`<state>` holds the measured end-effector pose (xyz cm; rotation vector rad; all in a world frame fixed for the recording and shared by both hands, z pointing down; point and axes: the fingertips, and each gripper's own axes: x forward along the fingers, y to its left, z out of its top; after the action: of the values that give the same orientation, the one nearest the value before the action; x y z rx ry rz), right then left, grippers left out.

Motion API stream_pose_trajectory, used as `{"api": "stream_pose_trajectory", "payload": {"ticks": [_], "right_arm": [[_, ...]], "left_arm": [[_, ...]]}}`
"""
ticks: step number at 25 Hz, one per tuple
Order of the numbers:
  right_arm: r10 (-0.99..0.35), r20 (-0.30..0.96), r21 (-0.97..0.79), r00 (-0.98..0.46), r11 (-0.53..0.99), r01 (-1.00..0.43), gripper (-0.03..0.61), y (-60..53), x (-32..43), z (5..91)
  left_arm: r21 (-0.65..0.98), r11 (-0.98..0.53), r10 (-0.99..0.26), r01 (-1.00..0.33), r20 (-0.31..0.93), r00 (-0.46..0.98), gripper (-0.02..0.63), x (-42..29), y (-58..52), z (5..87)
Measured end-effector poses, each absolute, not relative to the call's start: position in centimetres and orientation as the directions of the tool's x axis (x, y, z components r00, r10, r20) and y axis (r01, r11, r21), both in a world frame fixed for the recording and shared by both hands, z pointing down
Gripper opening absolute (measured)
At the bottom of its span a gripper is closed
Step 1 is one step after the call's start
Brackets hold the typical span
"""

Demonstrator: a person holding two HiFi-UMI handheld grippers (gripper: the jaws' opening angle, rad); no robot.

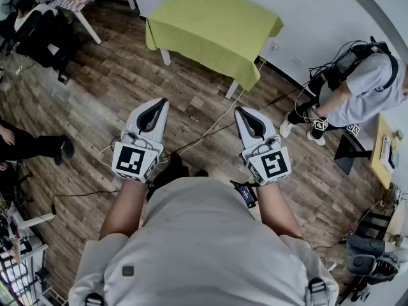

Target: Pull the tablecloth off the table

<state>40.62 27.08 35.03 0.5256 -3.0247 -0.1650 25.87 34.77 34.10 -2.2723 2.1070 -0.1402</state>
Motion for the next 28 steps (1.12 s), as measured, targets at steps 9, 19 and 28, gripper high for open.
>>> {"api": "stream_pose_trajectory", "payload": {"ticks": [9,19,28], "right_arm": [[-0.352,0.057,0.118,-0.934,0.932,-0.344,0.011,25.9,37.4,35.5],[-0.388,0.096,0.134,-0.917,0.918,-0.374,0.011,24.0,29.3,35.5],[-0.396,0.137,0.126,-0.908,0.916,-0.381,0.011,22.8,24.2,36.1]], "left_arm": [[-0.095,-0.075,-0.997,-0.993,0.032,0.073,0.003,22.3,33.9,34.6],[-0.066,-0.120,-0.992,-0.991,0.044,0.117,0.003,14.2,32.1,34.9],[-0.028,-0.133,-0.990,-0.991,0.043,0.132,0.003,8.4,31.4,34.3]]}}
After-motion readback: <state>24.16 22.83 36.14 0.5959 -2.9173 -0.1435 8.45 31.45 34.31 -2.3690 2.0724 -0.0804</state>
